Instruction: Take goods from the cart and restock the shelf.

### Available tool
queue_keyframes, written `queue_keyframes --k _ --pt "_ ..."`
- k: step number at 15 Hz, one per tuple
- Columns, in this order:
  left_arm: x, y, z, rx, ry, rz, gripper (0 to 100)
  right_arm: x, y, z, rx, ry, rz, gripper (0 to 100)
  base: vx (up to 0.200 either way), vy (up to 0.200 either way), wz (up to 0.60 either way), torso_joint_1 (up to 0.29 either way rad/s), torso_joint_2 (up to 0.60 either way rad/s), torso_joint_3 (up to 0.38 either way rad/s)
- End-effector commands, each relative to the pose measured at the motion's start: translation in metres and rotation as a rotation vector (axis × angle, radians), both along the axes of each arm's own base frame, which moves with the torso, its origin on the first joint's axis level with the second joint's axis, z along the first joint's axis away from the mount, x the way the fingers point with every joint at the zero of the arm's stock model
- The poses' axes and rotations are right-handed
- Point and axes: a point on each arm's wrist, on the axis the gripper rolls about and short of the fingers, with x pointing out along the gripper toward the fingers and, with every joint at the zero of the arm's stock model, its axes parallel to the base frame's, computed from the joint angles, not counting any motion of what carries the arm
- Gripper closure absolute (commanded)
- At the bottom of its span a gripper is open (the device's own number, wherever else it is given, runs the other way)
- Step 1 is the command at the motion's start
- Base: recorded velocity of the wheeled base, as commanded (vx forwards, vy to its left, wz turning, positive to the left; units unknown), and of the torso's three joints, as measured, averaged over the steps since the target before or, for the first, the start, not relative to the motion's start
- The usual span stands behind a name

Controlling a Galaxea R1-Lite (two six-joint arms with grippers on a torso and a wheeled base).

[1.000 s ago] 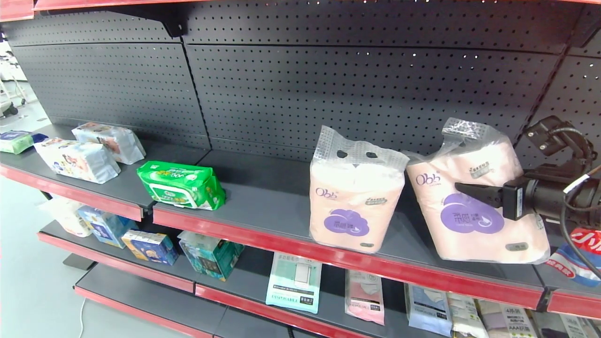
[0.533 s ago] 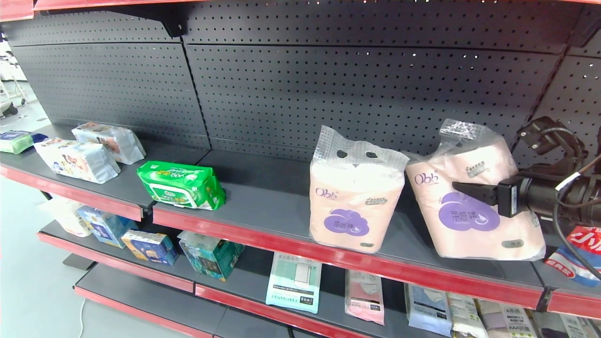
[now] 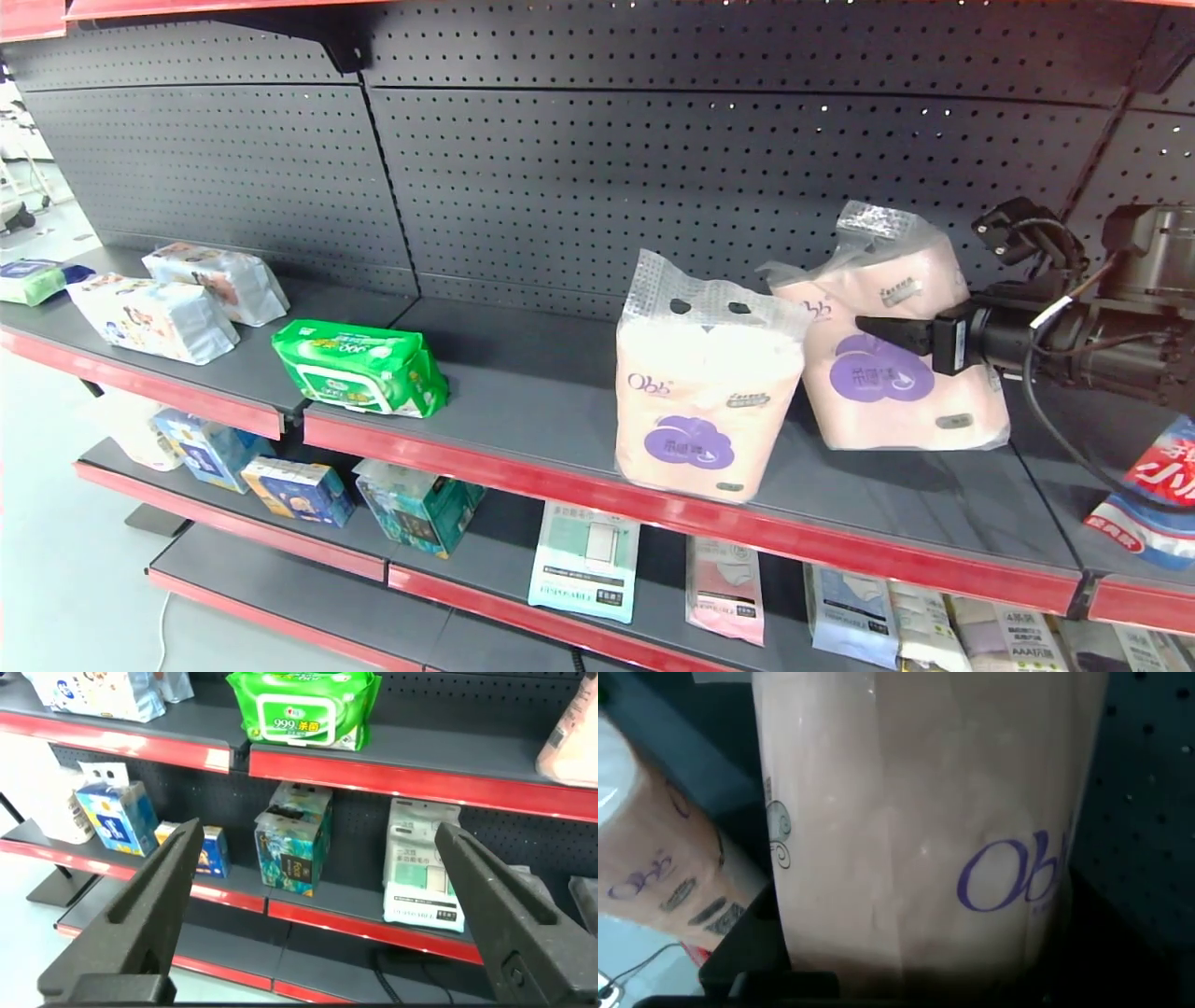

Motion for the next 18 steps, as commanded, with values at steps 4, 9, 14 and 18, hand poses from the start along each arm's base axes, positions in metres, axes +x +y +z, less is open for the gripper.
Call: queue_keyframes --k 4,9,14,18 --pt "0.000 0.000 0.000 0.000 0.001 0.000 0 0.047 0.010 -0.007 0.057 -0.016 0.131 100 0.000 0.000 0.00 0.000 0.00 0.000" --pt "0.000 0.000 0.000 0.000 0.000 0.000 0 0.087 0.046 -0.015 0.158 -0.058 0.266 100 0.000 0.000 0.00 0.000 0.00 0.000" --pt "0.000 0.000 0.000 0.000 0.000 0.000 0 0.107 0.062 -0.055 0.164 -0.069 0.378 100 0.000 0.000 0.00 0.000 0.00 0.000" --pt "0.000 0.000 0.000 0.000 0.000 0.000 0 0.108 0.027 -0.082 0.054 -0.074 0.379 100 0.000 0.000 0.00 0.000 0.00 0.000"
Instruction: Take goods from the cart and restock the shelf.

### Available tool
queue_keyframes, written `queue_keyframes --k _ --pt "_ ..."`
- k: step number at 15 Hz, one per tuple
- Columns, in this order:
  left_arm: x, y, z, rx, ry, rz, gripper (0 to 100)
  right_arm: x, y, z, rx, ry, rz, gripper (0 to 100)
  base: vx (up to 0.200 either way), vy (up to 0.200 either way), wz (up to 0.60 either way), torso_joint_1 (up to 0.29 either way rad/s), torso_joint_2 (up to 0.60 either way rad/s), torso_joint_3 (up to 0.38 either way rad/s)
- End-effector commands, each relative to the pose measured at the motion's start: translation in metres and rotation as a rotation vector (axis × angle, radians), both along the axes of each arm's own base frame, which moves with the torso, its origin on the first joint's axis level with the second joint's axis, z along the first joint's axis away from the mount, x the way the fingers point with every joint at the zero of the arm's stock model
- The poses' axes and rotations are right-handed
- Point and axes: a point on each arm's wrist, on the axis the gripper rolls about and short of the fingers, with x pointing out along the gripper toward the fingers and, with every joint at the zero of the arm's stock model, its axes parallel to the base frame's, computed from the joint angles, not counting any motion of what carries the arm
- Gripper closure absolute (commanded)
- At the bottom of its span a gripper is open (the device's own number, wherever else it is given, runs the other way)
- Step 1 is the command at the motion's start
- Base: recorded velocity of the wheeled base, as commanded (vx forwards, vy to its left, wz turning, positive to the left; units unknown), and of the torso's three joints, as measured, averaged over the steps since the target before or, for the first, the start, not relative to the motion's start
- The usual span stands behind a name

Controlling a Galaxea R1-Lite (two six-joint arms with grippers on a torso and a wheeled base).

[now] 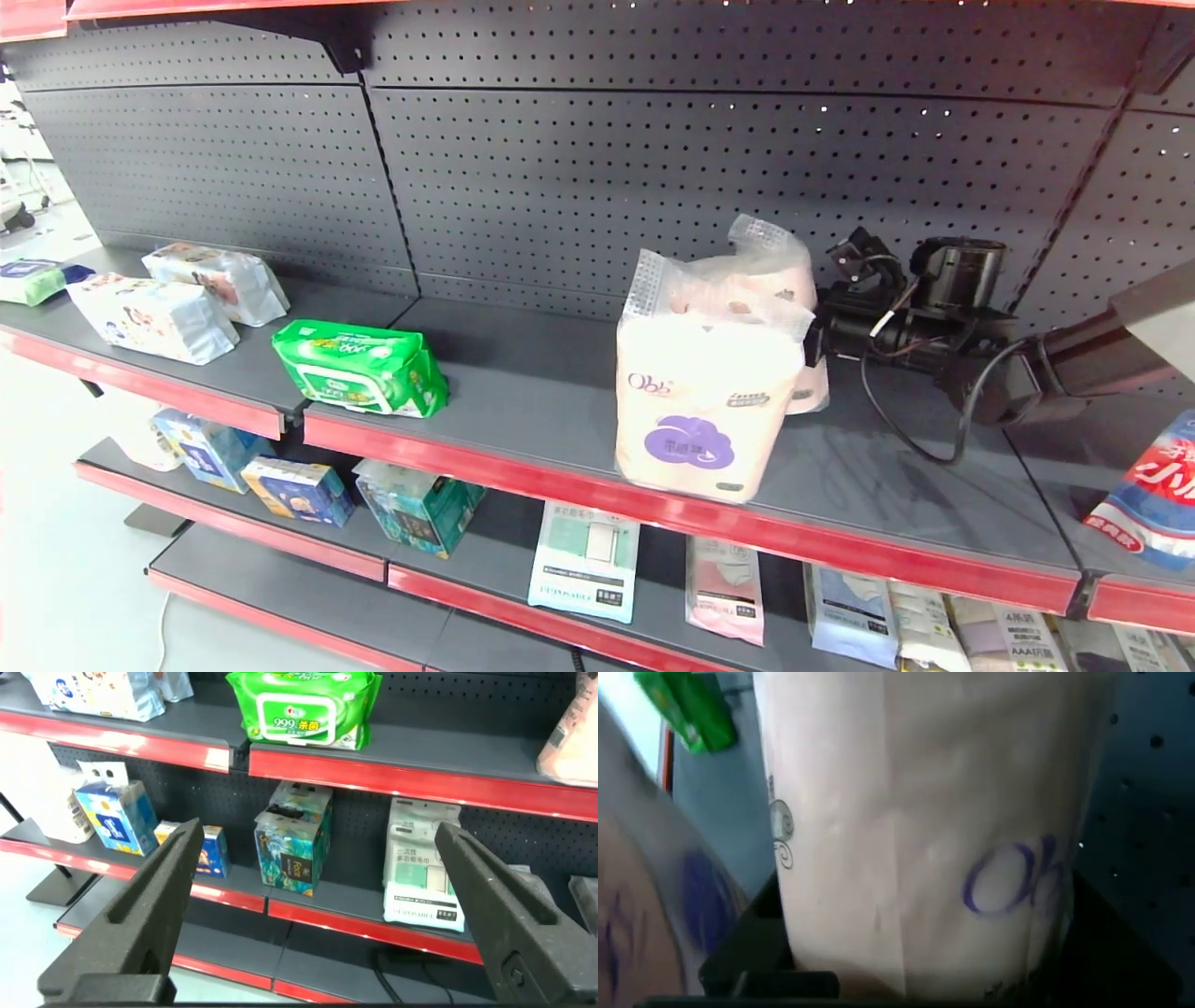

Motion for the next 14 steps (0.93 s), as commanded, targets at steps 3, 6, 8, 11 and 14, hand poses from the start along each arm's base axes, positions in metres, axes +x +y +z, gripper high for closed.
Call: queue_keyframes --k 3,6,8,11,14 --pt "0.000 0.000 0.000 0.000 0.001 0.000 0 0.000 -0.038 -0.019 -0.025 0.038 -0.035 100 0.000 0.000 0.00 0.000 0.00 0.000" --pt "0.000 0.000 0.000 0.000 0.001 0.000 0 -0.004 -0.046 -0.027 -0.032 0.042 0.009 100 0.000 0.000 0.00 0.000 0.00 0.000" --pt "0.000 0.000 0.000 0.000 0.000 0.000 0 -0.003 -0.050 -0.032 -0.047 0.036 0.012 100 0.000 0.000 0.00 0.000 0.00 0.000" --pt "0.000 0.000 0.000 0.000 0.000 0.000 0 -0.001 -0.045 -0.036 -0.038 0.033 0.077 100 0.000 0.000 0.00 0.000 0.00 0.000" --pt "0.000 0.000 0.000 0.000 0.000 0.000 0 0.006 -0.031 -0.038 -0.035 0.023 0.113 100 0.000 0.000 0.00 0.000 0.00 0.000"
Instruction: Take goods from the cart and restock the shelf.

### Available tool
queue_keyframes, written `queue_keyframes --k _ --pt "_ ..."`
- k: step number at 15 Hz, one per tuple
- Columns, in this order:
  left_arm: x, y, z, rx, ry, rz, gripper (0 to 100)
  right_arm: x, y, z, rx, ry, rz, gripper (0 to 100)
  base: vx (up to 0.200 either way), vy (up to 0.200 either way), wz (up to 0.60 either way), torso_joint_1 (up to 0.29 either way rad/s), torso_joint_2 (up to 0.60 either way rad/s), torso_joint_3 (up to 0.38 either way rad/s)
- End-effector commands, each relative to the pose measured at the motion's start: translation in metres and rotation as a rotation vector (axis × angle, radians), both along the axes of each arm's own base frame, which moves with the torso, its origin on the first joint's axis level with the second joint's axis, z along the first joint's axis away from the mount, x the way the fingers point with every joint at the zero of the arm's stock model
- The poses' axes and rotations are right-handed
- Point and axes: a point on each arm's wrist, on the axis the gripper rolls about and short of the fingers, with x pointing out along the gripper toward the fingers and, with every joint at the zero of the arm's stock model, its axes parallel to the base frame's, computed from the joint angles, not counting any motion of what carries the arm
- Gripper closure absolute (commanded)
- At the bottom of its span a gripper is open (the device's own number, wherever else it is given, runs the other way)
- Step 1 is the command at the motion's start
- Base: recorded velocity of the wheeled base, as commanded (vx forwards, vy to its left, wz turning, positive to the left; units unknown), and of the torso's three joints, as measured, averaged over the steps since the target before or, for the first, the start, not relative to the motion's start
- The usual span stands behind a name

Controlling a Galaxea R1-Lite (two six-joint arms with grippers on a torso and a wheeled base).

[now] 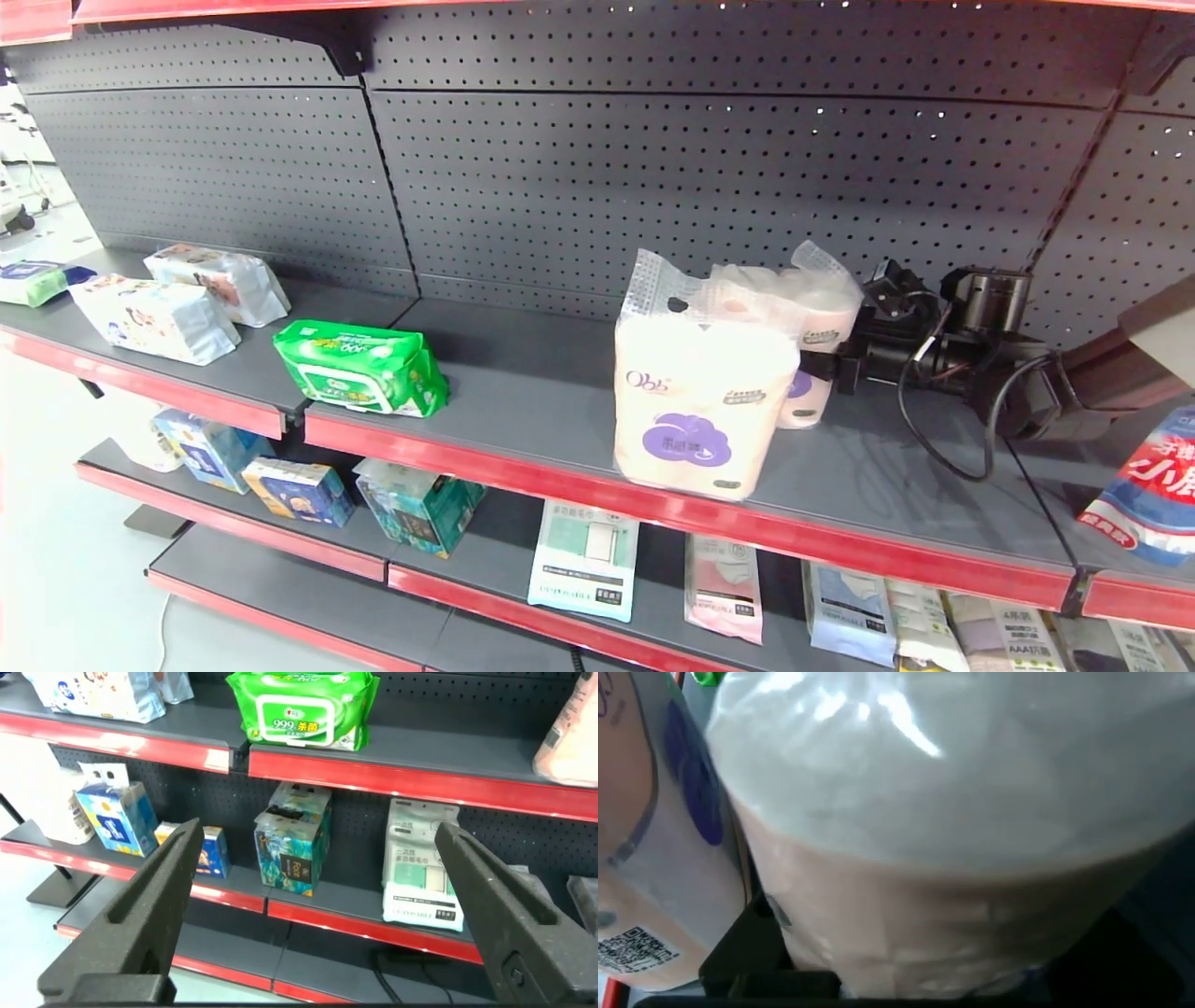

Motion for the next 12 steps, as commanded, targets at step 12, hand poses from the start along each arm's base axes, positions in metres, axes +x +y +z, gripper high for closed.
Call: queue_keyframes --k 12 --pt "0.000 0.000 0.000 0.000 0.000 0.000 0 0.017 0.036 0.000 0.031 0.037 -0.045 100 0.000 0.000 0.00 0.000 0.00 0.000"
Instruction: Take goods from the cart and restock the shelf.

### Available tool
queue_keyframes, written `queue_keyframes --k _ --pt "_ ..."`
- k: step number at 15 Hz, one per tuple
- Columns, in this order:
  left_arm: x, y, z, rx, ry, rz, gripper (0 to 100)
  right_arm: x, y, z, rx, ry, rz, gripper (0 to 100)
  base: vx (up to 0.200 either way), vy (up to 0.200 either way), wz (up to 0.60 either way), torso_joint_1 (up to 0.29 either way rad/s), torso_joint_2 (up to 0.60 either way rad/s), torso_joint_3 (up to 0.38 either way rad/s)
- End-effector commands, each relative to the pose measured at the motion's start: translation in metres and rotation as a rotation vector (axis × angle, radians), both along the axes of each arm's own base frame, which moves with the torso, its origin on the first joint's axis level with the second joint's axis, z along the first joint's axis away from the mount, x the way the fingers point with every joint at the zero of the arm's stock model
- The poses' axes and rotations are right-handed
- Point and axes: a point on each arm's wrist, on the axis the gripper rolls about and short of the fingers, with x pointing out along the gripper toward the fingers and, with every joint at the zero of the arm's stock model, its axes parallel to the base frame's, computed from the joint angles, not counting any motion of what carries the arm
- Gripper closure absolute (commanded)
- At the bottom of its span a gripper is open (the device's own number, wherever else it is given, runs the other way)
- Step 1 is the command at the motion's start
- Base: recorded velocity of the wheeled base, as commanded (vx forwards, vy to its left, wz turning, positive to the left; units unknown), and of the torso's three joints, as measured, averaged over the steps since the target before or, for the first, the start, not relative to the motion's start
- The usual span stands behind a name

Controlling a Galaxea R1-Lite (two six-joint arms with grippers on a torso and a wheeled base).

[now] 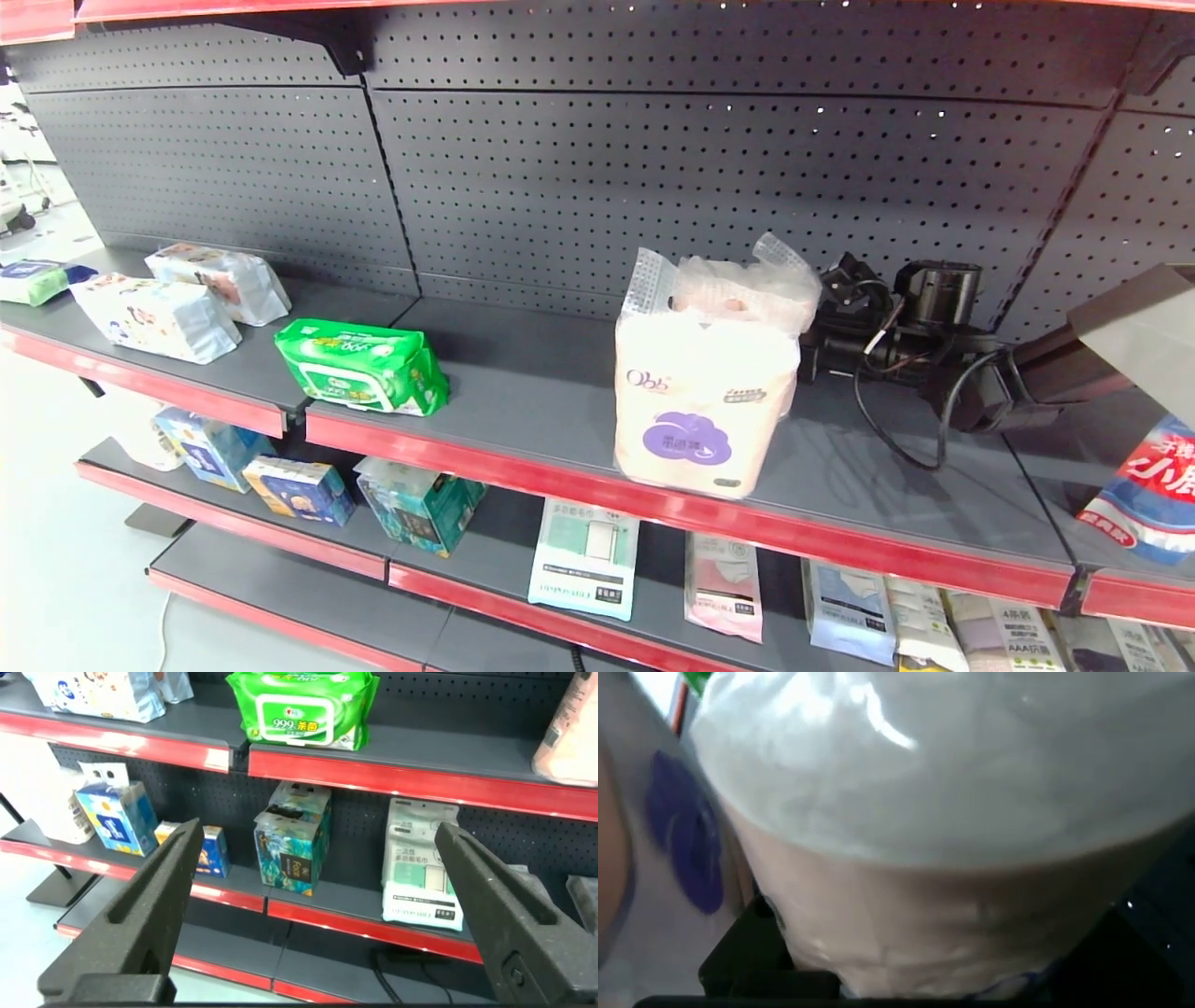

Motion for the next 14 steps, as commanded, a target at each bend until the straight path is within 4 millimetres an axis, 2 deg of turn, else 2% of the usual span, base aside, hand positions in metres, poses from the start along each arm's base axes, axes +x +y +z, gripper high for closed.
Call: queue_keyframes --k 1,8,14 --pt "0.0000 0.0000 0.0000 0.000 0.000 0.000 0 0.0021 0.0001 -0.0017 -0.001 0.007 -0.028 100 0.000 0.000 0.00 0.000 0.00 0.000" --pt "0.0000 0.0000 0.0000 0.000 0.000 0.000 0 0.0036 -0.0038 -0.0040 -0.032 0.008 -0.145 100 0.000 0.000 0.00 0.000 0.00 0.000" --pt "0.0000 0.0000 0.0000 0.000 0.000 0.000 0 0.0011 -0.0023 -0.0056 -0.024 0.010 -0.083 100 0.000 0.000 0.00 0.000 0.00 0.000"
